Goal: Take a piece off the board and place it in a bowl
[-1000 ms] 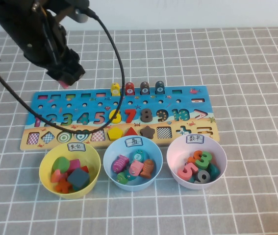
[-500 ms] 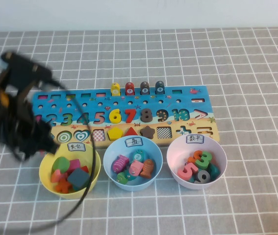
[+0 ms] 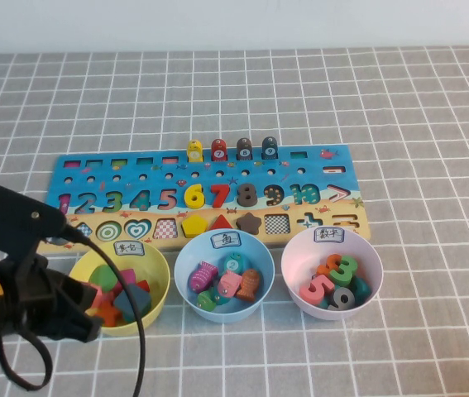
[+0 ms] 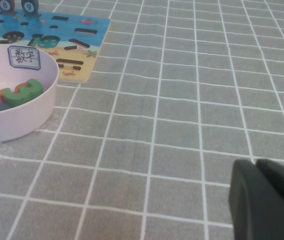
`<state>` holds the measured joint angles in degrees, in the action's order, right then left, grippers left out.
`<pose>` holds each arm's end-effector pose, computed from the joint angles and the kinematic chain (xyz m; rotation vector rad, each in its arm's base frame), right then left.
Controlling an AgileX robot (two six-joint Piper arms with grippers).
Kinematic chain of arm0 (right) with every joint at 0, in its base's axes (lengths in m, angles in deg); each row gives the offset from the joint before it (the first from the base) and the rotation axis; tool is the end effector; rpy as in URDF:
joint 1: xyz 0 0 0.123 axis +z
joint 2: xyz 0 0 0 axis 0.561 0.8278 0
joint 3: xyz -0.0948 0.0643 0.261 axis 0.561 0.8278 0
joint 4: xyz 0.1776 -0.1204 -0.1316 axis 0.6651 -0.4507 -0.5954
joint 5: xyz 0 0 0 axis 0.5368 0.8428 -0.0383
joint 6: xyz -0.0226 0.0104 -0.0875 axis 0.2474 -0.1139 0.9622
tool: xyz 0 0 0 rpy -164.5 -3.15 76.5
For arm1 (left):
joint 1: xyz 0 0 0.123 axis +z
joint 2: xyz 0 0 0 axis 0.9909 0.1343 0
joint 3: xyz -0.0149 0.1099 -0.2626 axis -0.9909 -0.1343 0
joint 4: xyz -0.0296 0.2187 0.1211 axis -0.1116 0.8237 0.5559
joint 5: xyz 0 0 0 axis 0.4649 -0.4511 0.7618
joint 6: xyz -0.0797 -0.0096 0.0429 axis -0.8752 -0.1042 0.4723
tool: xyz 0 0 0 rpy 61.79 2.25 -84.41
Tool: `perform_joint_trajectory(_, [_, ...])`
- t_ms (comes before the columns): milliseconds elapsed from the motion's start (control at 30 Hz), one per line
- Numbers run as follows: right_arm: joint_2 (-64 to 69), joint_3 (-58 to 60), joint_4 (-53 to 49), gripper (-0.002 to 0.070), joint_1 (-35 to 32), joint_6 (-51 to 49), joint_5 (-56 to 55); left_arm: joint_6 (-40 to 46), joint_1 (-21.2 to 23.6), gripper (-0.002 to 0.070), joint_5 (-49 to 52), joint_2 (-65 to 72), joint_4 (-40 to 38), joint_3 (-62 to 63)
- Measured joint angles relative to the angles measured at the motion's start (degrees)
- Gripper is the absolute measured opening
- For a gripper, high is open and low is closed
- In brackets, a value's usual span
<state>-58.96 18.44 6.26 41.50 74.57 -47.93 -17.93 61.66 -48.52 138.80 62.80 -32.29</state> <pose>0.0521 0.0088 0.1719 -0.1520 1.8647 0.0974 0.1912 -0.0746 0.2380 0.5863 2.3838 -0.1423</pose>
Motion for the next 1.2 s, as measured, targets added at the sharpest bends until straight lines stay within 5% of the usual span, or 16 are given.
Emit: perform_joint_trajectory(1200, [0.0, 0.0, 0.0, -0.0018, 0.0, 0.0, 0.0, 0.0, 0.0, 0.0283, -12.7, 8.6, -0.4, -2.4])
